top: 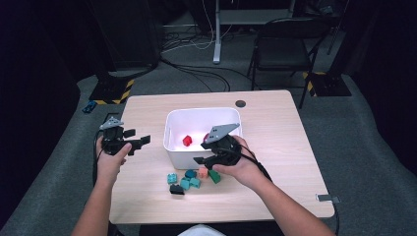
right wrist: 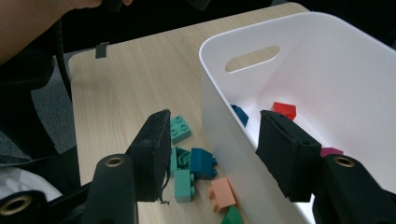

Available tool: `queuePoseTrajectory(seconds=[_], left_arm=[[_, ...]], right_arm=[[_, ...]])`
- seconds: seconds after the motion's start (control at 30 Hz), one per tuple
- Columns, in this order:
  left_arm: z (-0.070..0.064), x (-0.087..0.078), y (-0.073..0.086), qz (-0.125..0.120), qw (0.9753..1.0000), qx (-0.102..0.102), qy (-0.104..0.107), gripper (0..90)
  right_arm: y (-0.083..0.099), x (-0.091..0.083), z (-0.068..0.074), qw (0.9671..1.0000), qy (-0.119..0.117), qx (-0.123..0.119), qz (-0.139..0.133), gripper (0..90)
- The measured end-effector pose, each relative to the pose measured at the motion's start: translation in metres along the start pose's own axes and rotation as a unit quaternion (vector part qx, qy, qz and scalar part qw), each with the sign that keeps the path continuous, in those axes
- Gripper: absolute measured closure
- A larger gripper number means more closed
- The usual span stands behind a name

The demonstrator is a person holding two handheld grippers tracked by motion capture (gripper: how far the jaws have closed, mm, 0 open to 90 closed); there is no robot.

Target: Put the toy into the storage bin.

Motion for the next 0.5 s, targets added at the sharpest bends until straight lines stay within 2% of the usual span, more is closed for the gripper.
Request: queuePoseTrajectory(seconds=[0.23, 0.4, 0.47, 0.5], left_arm=[[0.0, -0.001, 0.0, 0.002, 1.0, 0.0, 0.0, 19.9], [0.0, -0.001, 0.0, 0.003, 1.0, -0.001, 0.0, 19.9], [0.0, 0.0, 0.0, 0.002, 1.0, -0.001, 0.0, 19.9], [0.0, 0.0, 0.001, 0.003, 1.0, 0.0, -0.001, 19.9]], right_arm=[[0.023, 0.007, 0.005, 1.0, 0.007, 0.005, 0.002, 44.1], [0.04, 0.011, 0.005, 0.9995, 0.016, 0.029, -0.002, 44.0], [0.047, 0.013, 0.004, 0.9994, 0.02, 0.027, 0.003, 44.1], [0.051, 0.014, 0.005, 0.9992, 0.021, 0.034, 0.004, 44.1]])
Point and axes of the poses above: each handheld gripper's, and its own axes: x roughly forward along the jaws, y roughly out of its underside, z roughly to its left, the point moved 6 cm from there along x, roughly forward along the jaws, and after that the axes turned 13 degrees about -y, right-handed, at the moved point
